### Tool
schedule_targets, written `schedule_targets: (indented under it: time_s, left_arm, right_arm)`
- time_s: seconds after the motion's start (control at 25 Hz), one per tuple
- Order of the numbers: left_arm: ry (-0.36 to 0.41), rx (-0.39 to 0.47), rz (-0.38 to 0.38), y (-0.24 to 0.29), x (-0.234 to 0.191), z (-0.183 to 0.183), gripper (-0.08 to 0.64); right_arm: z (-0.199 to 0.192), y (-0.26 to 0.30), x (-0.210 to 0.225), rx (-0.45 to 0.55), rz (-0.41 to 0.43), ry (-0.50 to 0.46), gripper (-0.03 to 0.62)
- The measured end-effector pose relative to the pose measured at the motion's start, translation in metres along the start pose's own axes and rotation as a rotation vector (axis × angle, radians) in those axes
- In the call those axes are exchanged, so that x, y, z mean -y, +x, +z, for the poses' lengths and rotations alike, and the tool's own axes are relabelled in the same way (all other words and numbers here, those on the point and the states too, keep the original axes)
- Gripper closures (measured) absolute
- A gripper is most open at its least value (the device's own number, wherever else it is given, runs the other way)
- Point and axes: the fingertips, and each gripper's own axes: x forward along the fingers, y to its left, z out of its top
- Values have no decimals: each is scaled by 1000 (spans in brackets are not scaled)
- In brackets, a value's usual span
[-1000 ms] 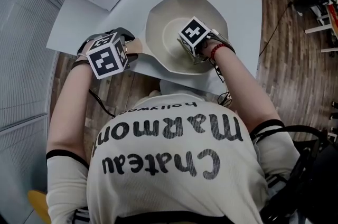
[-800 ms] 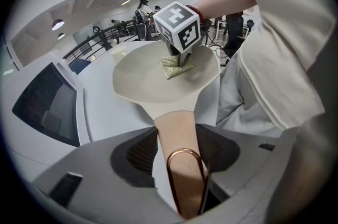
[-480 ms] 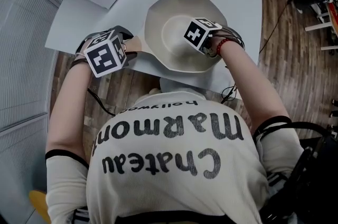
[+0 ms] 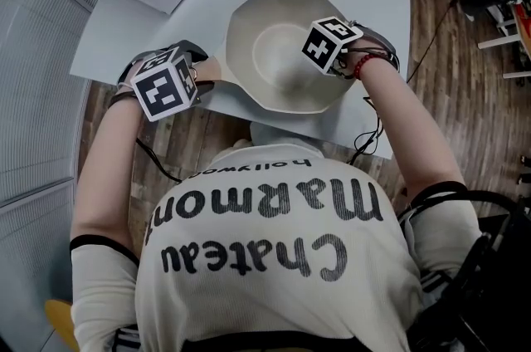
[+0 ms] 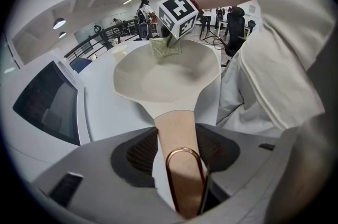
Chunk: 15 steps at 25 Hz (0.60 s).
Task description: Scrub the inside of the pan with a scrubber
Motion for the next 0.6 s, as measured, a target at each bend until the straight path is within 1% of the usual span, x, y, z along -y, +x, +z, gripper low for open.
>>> schedule_targets:
  time_s: [0.16, 0.28, 0.36, 0.4, 0.44, 0.48, 0.52, 0.56, 0.6]
  left_arm:
    - [1, -1, 3, 0, 0, 1, 339]
    - [3, -3, 6, -1, 0, 2, 338]
    - [4, -7, 7, -1, 1, 2, 339]
    - [6, -9, 9, -1, 2, 1, 339]
    - [9, -12, 12, -1, 2, 0, 339]
    - [12, -14, 16, -1, 3, -1, 339]
    - [13, -14, 17, -2, 4, -2, 339]
    - [13, -14, 17, -3, 5, -2, 338]
    - [13, -14, 16, -3, 6, -2, 337]
  right_arm:
    - [1, -3, 13, 24, -34, 9, 540]
    - [2, -8, 21, 36, -73, -10, 540]
    - [4, -12, 21, 57, -74, -15, 540]
    - [7, -14, 18, 80, -57, -3, 537]
    - [11, -17, 13, 116, -21, 23, 537]
    - [17, -22, 7, 163, 41, 70, 537]
    - [24, -29, -1, 220, 137, 139, 538]
    - [31, -37, -12, 281, 272, 228, 538]
    - [40, -49, -28, 342, 448, 323, 538]
